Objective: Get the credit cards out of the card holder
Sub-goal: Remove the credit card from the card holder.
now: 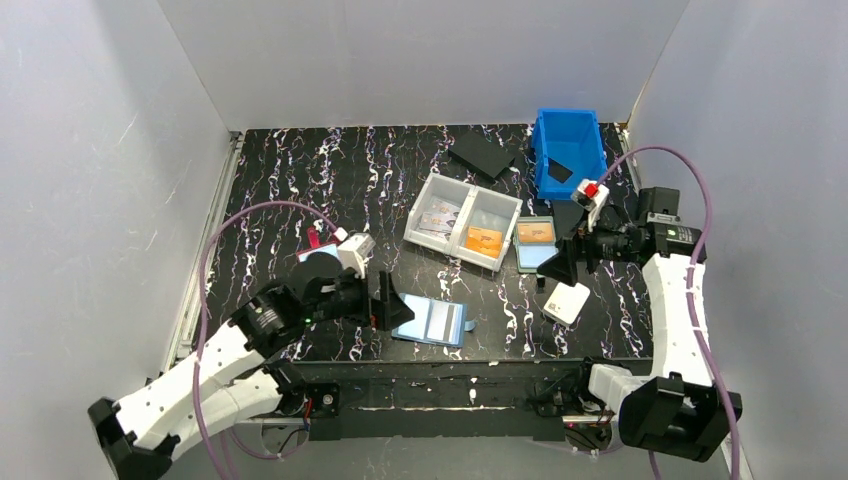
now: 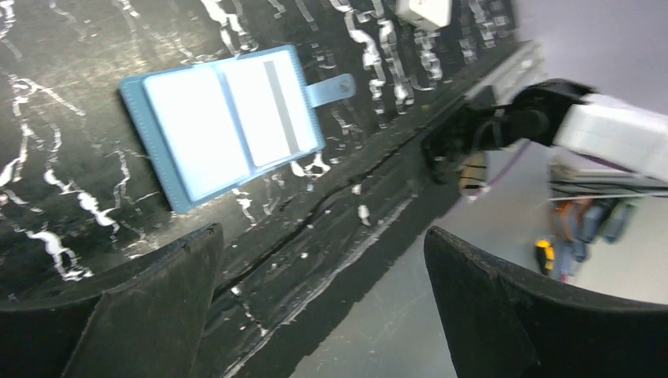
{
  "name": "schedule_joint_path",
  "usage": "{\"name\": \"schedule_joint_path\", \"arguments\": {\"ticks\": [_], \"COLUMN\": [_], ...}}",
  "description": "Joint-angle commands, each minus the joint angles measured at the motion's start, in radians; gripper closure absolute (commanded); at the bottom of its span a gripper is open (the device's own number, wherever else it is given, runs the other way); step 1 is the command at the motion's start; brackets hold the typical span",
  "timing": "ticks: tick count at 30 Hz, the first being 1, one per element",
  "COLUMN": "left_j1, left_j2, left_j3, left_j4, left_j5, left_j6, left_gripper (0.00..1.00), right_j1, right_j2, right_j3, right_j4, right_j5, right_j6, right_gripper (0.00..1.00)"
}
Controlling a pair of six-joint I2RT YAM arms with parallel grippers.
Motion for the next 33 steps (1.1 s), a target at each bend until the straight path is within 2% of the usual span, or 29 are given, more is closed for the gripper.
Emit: {"name": "schedule_joint_path", "arguments": {"ticks": [1, 4, 8, 12, 18, 21, 28, 33], "left_j1": [-0.155, -0.268, -0.314, -0.344, -0.382, -0.389, -0.406, -0.418], "left_j2": [0.184, 0.350, 0.527, 0.680, 0.845, 0.892, 0.989, 1.020], "left_j3": [0.075, 0.161, 0.268, 0.350, 0.438, 0.464, 0.504, 0.499], "left_j4": [-0.097, -0.117, -0.155, -0.156, -0.170, -0.174, -0.194, -0.202], "left_j5": [-0.348, -0.499, -0.624, -0.628, -0.629, -0.639, -0.616, -0.622], "left_j6": [0.017, 0.008, -0.061, -0.119, -0.157, -0.157, -0.208, -0.232], "left_gripper": [0.03, 0.03, 0.05, 0.12, 0.14, 0.15, 0.24, 0.24], "right_j1": [0.132, 0.265, 0.275, 0.279, 0.280, 0.279, 0.279, 0.277], "right_j2": [0.039, 0.044, 0.057, 0.085, 0.064, 0.048, 0.050, 0.043], "right_j3": [0.015, -0.045, -0.081, -0.103, -0.142, -0.171, -0.187, -0.197], "right_j4": [0.124, 0.245, 0.277, 0.293, 0.316, 0.338, 0.359, 0.365], "right_j5": [0.049, 0.125, 0.142, 0.122, 0.146, 0.143, 0.142, 0.138], "right_j6": [0.101, 0.196, 0.188, 0.179, 0.175, 0.184, 0.197, 0.198], "right_gripper": [0.00, 0.00, 0.00, 0.00, 0.00, 0.00, 0.00, 0.00]}}
